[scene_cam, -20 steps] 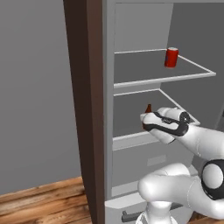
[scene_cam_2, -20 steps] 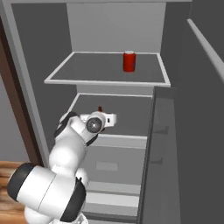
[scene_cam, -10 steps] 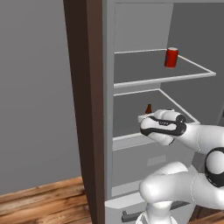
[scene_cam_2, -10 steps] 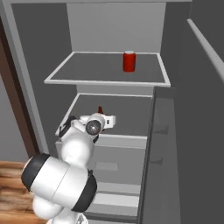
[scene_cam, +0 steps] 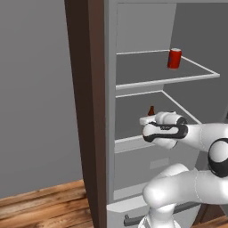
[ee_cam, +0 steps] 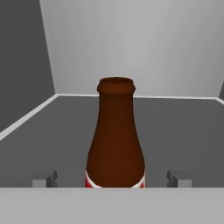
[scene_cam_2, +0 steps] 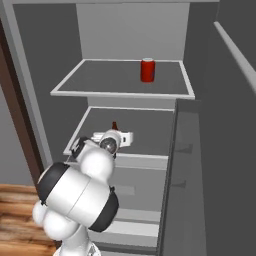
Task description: Open the fridge, grab two sodas, and place both sodas inside the bowl with ice on the dining counter.
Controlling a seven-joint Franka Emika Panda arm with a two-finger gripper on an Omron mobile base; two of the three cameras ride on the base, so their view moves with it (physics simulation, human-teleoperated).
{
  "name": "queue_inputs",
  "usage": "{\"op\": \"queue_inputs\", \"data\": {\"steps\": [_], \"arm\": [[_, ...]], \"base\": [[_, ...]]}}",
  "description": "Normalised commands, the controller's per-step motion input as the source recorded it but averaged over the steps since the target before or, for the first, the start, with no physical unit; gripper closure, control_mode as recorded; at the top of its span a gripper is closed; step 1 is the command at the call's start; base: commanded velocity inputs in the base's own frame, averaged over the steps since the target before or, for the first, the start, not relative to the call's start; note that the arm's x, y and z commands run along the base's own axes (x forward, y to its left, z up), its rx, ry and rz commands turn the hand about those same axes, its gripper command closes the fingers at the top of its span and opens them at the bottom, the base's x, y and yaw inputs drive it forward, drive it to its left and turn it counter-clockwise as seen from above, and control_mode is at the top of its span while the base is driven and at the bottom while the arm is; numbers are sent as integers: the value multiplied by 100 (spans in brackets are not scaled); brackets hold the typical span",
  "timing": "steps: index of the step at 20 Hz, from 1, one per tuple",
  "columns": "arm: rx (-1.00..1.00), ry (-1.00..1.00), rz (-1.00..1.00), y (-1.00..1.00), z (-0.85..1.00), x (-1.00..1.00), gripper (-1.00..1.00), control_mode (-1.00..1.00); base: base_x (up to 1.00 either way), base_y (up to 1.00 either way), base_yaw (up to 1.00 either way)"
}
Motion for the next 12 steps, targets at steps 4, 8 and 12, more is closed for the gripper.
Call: {"op": "queue_inputs", "data": {"steps": [4,8,12], "arm": [[0,0,0,-4,-8,12,100,-100],[0,0,2,-8,-6,0,100,-100],[0,0,0,0,-2,0,100,-100]], "base": [[0,0,0],[0,0,0],[0,0,0]]}}
